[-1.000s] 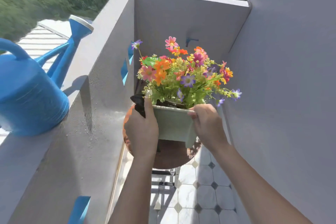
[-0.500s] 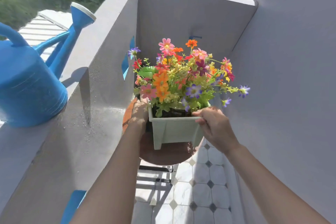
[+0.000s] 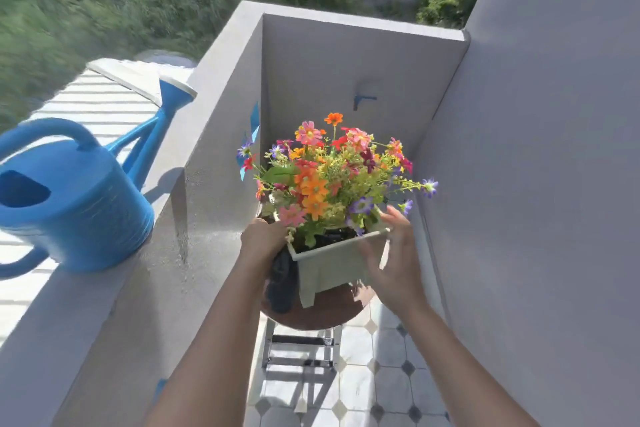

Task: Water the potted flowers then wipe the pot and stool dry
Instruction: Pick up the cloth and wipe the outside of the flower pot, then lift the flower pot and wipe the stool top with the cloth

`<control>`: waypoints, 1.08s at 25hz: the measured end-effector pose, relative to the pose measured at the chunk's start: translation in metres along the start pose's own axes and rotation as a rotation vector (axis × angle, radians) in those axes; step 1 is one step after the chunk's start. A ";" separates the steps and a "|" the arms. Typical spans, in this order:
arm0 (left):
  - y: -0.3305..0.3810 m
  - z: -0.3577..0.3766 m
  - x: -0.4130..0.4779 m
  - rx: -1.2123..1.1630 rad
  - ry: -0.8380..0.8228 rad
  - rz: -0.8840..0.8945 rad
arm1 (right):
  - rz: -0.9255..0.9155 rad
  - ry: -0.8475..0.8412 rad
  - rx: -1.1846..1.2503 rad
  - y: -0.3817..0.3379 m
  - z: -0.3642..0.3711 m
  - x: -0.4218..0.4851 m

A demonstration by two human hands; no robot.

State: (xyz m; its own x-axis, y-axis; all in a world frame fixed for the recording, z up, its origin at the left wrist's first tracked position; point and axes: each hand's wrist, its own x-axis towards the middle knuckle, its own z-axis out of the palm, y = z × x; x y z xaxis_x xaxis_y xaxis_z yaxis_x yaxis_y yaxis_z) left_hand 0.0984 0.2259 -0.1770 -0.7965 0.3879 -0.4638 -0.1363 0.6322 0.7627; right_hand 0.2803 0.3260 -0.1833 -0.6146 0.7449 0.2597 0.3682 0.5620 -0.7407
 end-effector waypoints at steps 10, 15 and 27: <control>0.079 -0.003 -0.083 -0.029 0.086 0.098 | 1.014 -0.074 0.803 -0.098 -0.033 0.028; 0.105 0.007 -0.104 -0.104 0.059 0.099 | 0.910 -0.045 0.716 -0.114 -0.077 0.041; 0.133 0.075 -0.118 -0.150 -0.112 0.204 | 0.865 0.083 0.634 -0.069 -0.153 0.055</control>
State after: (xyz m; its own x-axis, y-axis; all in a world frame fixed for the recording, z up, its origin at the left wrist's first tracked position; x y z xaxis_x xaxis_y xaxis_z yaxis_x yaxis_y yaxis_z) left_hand 0.2182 0.3140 -0.0547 -0.7475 0.5743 -0.3339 -0.0721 0.4297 0.9001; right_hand 0.3277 0.3836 -0.0232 -0.2606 0.8358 -0.4832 0.2116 -0.4388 -0.8733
